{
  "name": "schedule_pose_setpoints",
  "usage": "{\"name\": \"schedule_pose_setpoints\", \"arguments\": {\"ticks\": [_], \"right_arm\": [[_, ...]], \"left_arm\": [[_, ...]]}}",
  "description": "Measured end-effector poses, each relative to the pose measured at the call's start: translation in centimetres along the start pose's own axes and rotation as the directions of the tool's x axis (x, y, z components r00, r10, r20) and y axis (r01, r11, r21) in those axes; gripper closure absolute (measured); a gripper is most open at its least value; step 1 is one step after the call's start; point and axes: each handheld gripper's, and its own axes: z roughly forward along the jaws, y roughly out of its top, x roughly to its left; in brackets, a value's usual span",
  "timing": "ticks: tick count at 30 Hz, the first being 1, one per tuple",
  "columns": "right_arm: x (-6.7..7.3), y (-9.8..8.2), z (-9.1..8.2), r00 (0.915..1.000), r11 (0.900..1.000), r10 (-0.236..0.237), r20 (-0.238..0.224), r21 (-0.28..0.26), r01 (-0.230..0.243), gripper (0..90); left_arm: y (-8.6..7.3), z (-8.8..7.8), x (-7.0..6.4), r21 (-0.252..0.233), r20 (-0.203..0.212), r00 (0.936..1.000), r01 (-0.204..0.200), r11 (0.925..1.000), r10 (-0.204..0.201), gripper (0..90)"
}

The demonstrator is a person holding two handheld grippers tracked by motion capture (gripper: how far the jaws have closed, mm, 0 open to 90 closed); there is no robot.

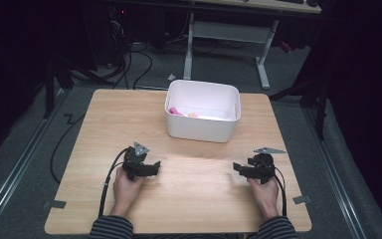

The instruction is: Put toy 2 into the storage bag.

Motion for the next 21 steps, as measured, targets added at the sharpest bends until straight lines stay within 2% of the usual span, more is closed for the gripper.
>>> {"name": "schedule_pose_setpoints", "arguments": {"ticks": [10, 21], "right_arm": [[0.0, -0.4, 1.0, 0.9996, 1.0, -0.006, 0.029, -0.004, 0.007, 26.7], [0.4, -0.6, 1.3, 0.9953, 0.998, -0.063, 0.074, -0.008, 0.063, 26.5]], "left_arm": [[0.0, 0.0, 0.0, 0.0, 0.0, 1.0, 0.0, 1.0, 0.0, 17.9], [0.0, 0.0, 0.0, 0.0, 0.0, 1.0, 0.0, 1.0, 0.0, 17.9]]}}
